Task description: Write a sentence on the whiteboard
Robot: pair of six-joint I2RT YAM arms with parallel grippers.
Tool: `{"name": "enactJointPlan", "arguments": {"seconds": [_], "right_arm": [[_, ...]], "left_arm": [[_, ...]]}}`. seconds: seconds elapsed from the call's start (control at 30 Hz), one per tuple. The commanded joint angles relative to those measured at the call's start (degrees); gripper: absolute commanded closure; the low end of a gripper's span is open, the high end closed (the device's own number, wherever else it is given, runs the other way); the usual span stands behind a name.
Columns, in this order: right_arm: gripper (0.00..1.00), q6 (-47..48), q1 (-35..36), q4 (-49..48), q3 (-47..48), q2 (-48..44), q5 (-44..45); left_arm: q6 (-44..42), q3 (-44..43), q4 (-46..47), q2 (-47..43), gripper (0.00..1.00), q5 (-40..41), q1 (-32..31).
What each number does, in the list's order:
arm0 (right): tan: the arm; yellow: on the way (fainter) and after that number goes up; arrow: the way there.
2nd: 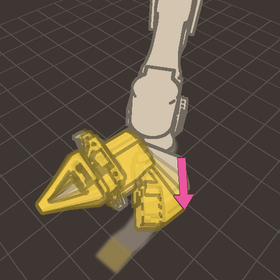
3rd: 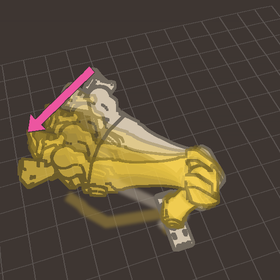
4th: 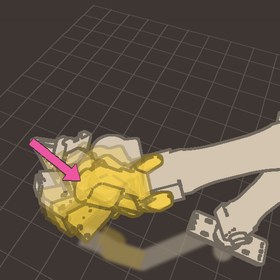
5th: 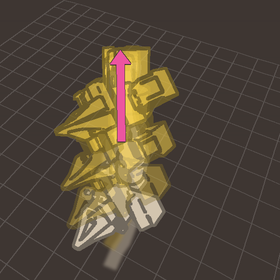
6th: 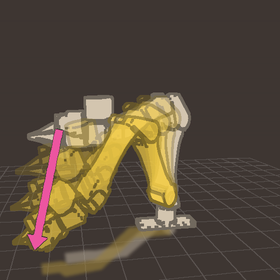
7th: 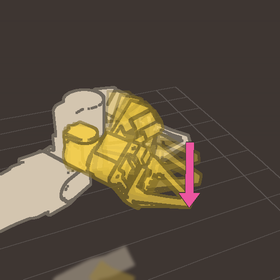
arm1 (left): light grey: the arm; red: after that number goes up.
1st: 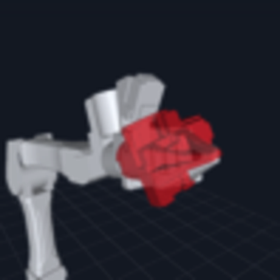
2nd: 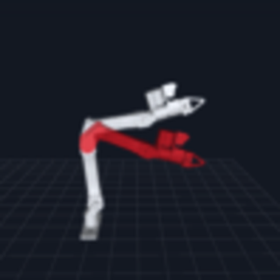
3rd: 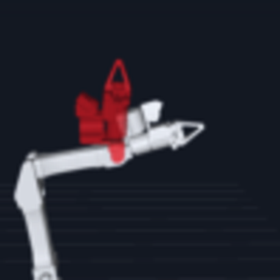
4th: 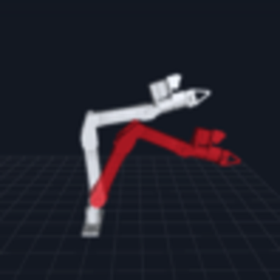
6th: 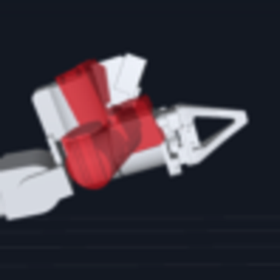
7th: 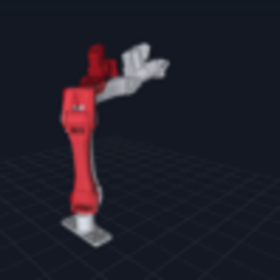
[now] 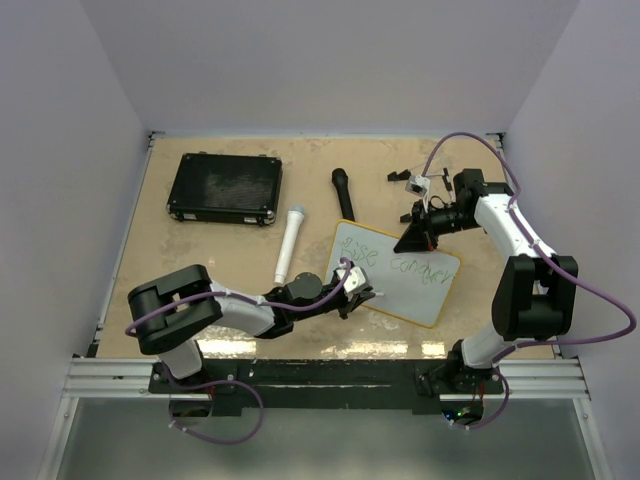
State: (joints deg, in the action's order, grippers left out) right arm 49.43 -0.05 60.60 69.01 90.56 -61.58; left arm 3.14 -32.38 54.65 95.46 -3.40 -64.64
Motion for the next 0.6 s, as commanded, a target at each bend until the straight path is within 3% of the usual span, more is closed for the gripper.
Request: {"name": "enactJointPlan", "arguments": {"seconds": [0.0, 0.57], "right_arm": [[1.0, 2.9, 0.2, -3.3, -0.5, -2.2, 0.1], [1.0, 2.8, 0.2, -3.3, -0.5, -2.1, 0.1]], "left_arm": [[-1.7, -1.8, 2.0, 0.3, 1.0, 2.1, -0.3], [-1.5, 1.2, 2.9, -2.0, 1.0, 7.6, -0.2]]}}
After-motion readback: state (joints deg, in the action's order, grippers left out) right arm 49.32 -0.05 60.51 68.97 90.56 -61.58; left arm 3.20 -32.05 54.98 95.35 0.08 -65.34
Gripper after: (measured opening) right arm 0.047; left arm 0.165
